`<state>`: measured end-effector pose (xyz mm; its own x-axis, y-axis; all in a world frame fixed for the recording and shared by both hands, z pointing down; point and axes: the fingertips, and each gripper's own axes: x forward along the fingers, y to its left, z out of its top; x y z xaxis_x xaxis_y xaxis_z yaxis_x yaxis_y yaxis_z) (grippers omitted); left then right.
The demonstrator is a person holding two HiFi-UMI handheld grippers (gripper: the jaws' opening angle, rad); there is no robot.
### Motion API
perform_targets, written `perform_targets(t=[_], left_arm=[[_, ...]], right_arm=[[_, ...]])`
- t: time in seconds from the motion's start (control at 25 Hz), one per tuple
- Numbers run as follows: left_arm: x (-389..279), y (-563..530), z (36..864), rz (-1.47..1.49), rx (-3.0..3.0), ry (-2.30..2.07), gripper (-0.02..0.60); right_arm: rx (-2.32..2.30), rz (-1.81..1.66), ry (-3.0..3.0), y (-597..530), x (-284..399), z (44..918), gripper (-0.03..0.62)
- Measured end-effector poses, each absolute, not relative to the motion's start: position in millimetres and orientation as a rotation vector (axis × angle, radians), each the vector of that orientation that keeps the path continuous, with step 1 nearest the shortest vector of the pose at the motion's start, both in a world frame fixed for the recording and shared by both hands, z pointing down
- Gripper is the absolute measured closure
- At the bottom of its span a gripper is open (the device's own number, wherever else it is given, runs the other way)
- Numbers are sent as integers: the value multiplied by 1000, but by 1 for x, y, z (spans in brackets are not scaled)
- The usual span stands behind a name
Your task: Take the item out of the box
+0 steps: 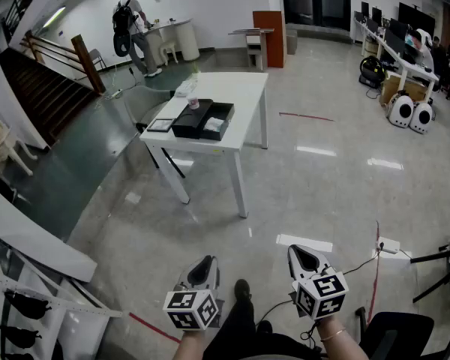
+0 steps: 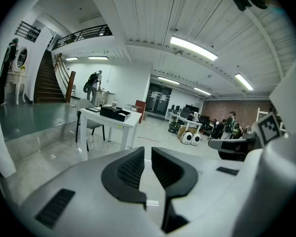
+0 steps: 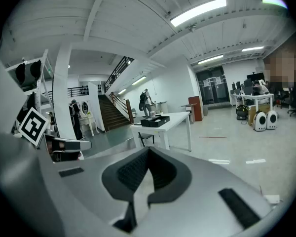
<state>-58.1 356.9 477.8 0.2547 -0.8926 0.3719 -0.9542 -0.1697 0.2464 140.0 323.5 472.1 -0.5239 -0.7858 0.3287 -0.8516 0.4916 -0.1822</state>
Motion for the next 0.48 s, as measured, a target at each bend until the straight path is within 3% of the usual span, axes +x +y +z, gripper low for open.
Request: perform_targets(t=[0.48], left_arm=[[-109,251,478,166,2149,-1651,534]], right_arm=[[1476,513,-2537,228,89,473,594]])
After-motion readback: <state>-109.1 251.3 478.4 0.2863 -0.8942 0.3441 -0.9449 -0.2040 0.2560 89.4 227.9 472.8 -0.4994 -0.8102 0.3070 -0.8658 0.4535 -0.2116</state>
